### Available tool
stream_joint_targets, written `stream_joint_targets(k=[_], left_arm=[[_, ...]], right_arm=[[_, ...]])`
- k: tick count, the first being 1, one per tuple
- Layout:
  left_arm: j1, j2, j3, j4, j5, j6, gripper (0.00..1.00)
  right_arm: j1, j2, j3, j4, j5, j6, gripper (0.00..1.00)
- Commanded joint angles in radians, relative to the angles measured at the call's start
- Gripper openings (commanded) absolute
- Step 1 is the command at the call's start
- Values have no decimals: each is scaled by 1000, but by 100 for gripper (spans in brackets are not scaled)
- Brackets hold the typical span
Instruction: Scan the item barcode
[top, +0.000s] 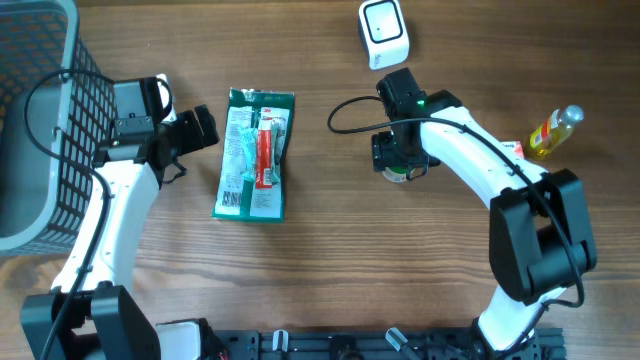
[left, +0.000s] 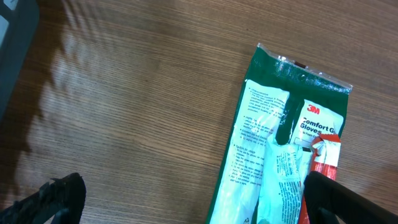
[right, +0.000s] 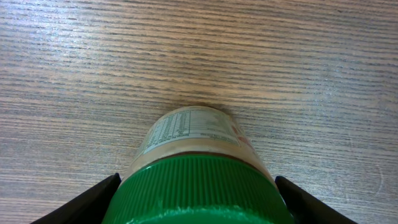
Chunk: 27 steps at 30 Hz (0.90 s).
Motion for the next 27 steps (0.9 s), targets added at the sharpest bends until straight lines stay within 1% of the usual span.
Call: stream_joint_targets(k=[1, 4, 5, 6, 9, 10, 14, 15, 27], left_arm=[[6, -1, 7, 3, 12, 16, 100], [6, -1, 7, 3, 11, 16, 100], [6, -1, 7, 3, 12, 16, 100], [6, -1, 7, 3, 12, 16, 100], [6, -1, 7, 3, 11, 16, 100], [6, -1, 7, 3, 12, 16, 100], [6, -1, 7, 3, 11, 16, 100], [6, -1, 7, 3, 12, 16, 100], [6, -1, 7, 3, 12, 16, 100]], right_arm=[[2, 43, -18, 2, 10, 17, 78], [2, 82, -18, 14, 10, 16, 77], [2, 92, -18, 13, 10, 16, 76], [2, 95, -18, 13, 10, 17, 73], [2, 95, -18, 21, 10, 16, 71], [2, 93, -15, 21, 10, 16, 72], [2, 92, 24, -5, 10, 17, 82], [2, 92, 24, -5, 10, 16, 84], [2, 66, 28, -2, 25, 26, 83]])
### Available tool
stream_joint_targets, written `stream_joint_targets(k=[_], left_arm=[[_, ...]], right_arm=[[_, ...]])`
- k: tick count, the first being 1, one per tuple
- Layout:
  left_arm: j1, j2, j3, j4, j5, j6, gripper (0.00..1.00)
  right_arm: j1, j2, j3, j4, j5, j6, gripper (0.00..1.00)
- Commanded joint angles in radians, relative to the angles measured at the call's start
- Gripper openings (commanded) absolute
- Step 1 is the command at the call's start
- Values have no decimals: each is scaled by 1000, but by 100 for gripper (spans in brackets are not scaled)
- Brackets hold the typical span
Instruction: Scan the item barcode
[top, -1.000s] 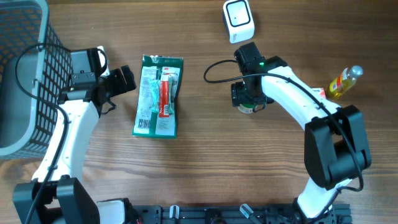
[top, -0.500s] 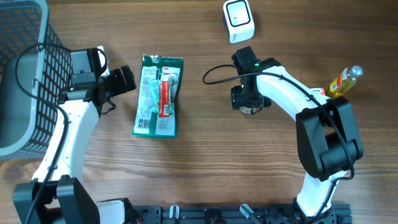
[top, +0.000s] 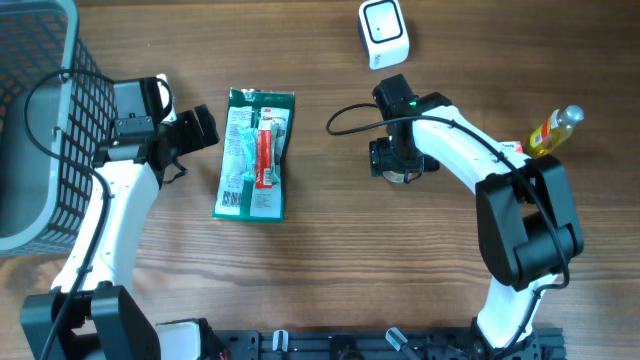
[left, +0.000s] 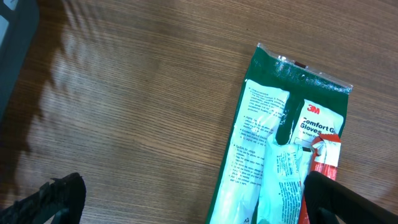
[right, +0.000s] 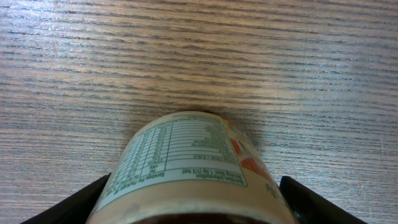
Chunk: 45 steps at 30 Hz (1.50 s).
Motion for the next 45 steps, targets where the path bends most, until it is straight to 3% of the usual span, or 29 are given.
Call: stream_joint_targets(k=[1, 19, 24, 30, 32, 35, 38, 41, 45], left_arm=[[6, -1, 7, 3, 12, 16, 100], [6, -1, 7, 3, 12, 16, 100], [6, -1, 7, 3, 12, 16, 100], [6, -1, 7, 3, 12, 16, 100], [6, -1, 7, 3, 12, 16, 100], [6, -1, 7, 3, 12, 16, 100], [6, -1, 7, 3, 12, 16, 100], [6, -1, 7, 3, 12, 16, 100], [6, -2, 7, 3, 12, 16, 100]], right_arm=[[1, -11, 26, -5, 17, 16, 83], [1, -42, 26, -2, 9, 16, 82], [1, -42, 14, -2, 9, 16, 76], [0, -43, 8, -8, 8, 16, 59], [-1, -61, 34, -41, -13, 15, 57], [-24, -146, 65, -74, -138, 14, 56], [-86, -240, 65, -138, -434, 13, 44], [-100, -257, 64, -225, -661, 15, 34], [-97, -256, 64, -360, -931, 17, 29]])
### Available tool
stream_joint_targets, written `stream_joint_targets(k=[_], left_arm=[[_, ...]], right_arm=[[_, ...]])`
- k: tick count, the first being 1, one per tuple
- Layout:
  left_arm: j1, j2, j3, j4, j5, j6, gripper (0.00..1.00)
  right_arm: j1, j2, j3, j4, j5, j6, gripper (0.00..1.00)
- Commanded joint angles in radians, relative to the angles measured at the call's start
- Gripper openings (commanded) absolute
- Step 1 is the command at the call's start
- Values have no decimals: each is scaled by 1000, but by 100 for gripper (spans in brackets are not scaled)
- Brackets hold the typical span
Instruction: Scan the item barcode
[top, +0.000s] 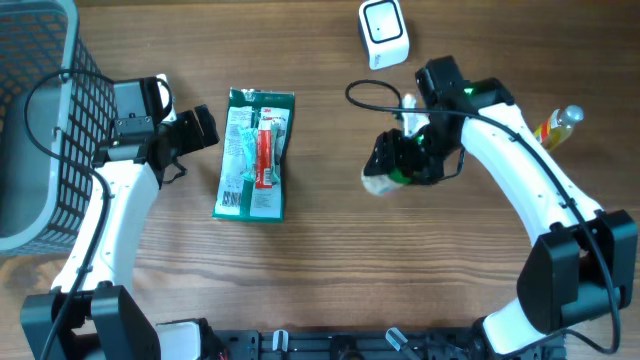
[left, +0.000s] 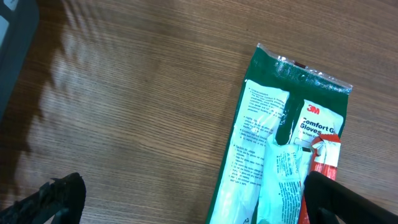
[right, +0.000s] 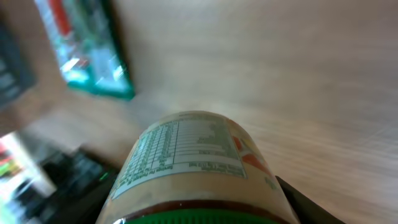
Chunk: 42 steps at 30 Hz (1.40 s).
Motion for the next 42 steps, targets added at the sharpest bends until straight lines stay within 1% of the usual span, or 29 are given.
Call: stream_joint_targets(k=[1, 2, 3, 4, 5, 9, 11, 16, 18, 19, 21, 22, 23, 24, 25, 26, 27, 28, 30, 32, 33, 35, 37, 38, 39, 40, 42], left_arm=[[6, -1, 7, 2, 11, 16, 100], [6, -1, 7, 2, 12, 16, 100], [6, -1, 7, 2, 12, 16, 100], [6, -1, 7, 2, 12, 16, 100], [6, -1, 7, 3, 12, 16, 100], [6, -1, 7, 2, 12, 16, 100], [6, -1, 7, 2, 12, 16, 100], [6, -1, 7, 2, 12, 16, 100], [6, -1, 7, 2, 12, 16, 100], [6, -1, 7, 2, 11, 16, 100], [6, -1, 7, 2, 12, 16, 100], [6, -1, 7, 2, 12, 16, 100], [6, -1, 7, 2, 12, 16, 100], [6, -1, 7, 2, 12, 16, 100], [6, -1, 7, 2, 12, 16, 100], [6, -1, 7, 2, 12, 16, 100], [6, -1, 7, 2, 12, 16, 100], [6, -1, 7, 2, 11, 16, 100], [6, -1, 7, 2, 12, 16, 100], [6, -1, 7, 2, 11, 16, 100], [6, -1, 7, 2, 12, 16, 100], [6, -1, 7, 2, 12, 16, 100], [6, -1, 7, 2, 12, 16, 100], [6, -1, 7, 2, 12, 16, 100], [6, -1, 7, 2, 12, 16, 100], [6, -1, 7, 2, 12, 16, 100], [6, -1, 7, 3, 12, 16, 100]], right_arm=[[3, -15, 19, -75, -318, 16, 31], [3, -15, 19, -105, -339, 82, 35], [3, -15, 19, -126, -338, 154, 35], [3, -15, 19, -150, -338, 210, 31], [3, -15, 19, -172, -338, 237, 31], [3, -15, 19, -235, -341, 239, 30], [3, -15, 19, -263, -369, 239, 26], [3, -15, 19, -283, -397, 238, 25], [3, -15, 19, -220, -350, 239, 25], [3, -15, 19, -150, -259, 238, 20], [3, -15, 19, -53, -8, 235, 18], [3, -15, 19, 6, 179, 236, 16], [3, -15, 19, 47, 288, 236, 14], [3, -15, 19, 97, 401, 235, 8], [3, -15, 19, 159, 468, 235, 4], [3, -15, 19, 207, 467, 164, 4], [3, -15, 27, 256, 395, 26, 4], [3, -15, 54, 243, 348, -31, 4], [3, -15, 167, 133, 344, -42, 5], [3, -15, 282, 74, 352, -82, 6], [3, -15, 312, 72, 352, -105, 12], [3, -15, 349, 89, 362, -161, 11], [3, -3, 348, 162, 463, -161, 12], [3, 14, 348, 209, 502, -161, 20], [3, 34, 348, 262, 520, -161, 21], [3, 66, 348, 340, 532, -161, 17], [3, 117, 348, 461, 570, -162, 16]])
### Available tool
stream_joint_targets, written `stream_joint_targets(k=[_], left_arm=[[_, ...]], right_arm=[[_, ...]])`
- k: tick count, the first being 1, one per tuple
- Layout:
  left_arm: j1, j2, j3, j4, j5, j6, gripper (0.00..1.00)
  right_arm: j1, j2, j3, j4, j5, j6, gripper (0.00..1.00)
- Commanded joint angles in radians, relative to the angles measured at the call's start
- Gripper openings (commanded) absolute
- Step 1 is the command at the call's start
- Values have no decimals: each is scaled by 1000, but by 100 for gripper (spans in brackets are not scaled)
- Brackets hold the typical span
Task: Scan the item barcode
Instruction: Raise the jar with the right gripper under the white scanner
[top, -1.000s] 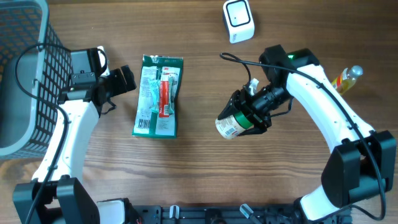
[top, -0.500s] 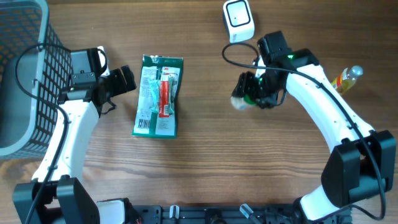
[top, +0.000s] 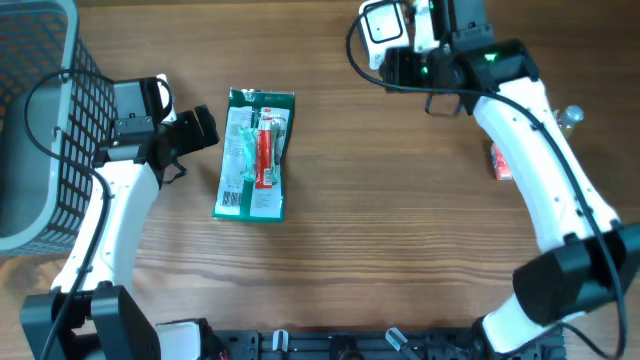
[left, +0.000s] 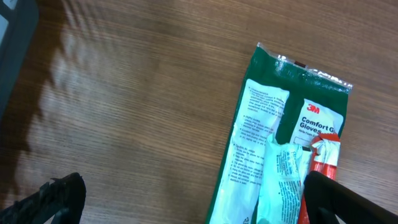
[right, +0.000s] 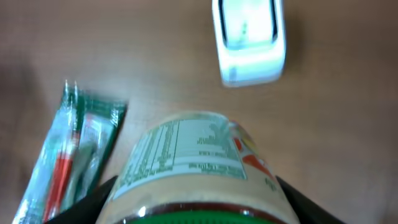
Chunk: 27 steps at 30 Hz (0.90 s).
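Observation:
The item is a jar (right: 194, 158) with a green lid and a white nutrition label, and my right gripper (right: 196, 200) is shut on it near the lid. The jar is held in the air, its bottom end pointing toward the white scanner (right: 249, 40). From overhead, the right gripper (top: 405, 68) hovers just in front of the scanner (top: 383, 22) at the table's far edge, and the arm hides the jar. My left gripper (left: 193, 202) is open and empty, low over the table (left: 124, 93).
A green glove package (top: 256, 152) lies left of centre, just right of the left gripper (top: 200, 128). A grey basket (top: 40, 120) stands at the far left. A small red item (top: 500, 160) and a partly hidden bottle (top: 572, 115) are at the right.
My right gripper, still holding the jar, has gone from over the table's middle to the far edge, just in front of the scanner. The left arm has not moved.
My right gripper was round the jar as it stood on the table right of centre. Then it was lower on the jar. Then the jar was lifted and tilted over the middle of the table. Now it is held at the scanner. The left arm stayed still throughout.

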Motion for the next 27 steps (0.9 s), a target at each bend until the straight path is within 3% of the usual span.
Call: stream_joint_targets(k=[1, 5, 10, 14, 27], left_arm=[[6, -1, 7, 4, 12, 16, 100], [6, -1, 7, 3, 12, 16, 100], [6, -1, 7, 4, 12, 16, 100], [6, -1, 7, 3, 12, 16, 100], [6, -1, 7, 3, 12, 16, 100]], right_arm=[[2, 111, 19, 177, 109, -20, 16], [2, 245, 19, 451, 222, -20, 16], [2, 380, 19, 717, 232, -20, 15], [-9, 452, 19, 922, 231, -16, 7], [-17, 592, 19, 1228, 224, -16, 6]])
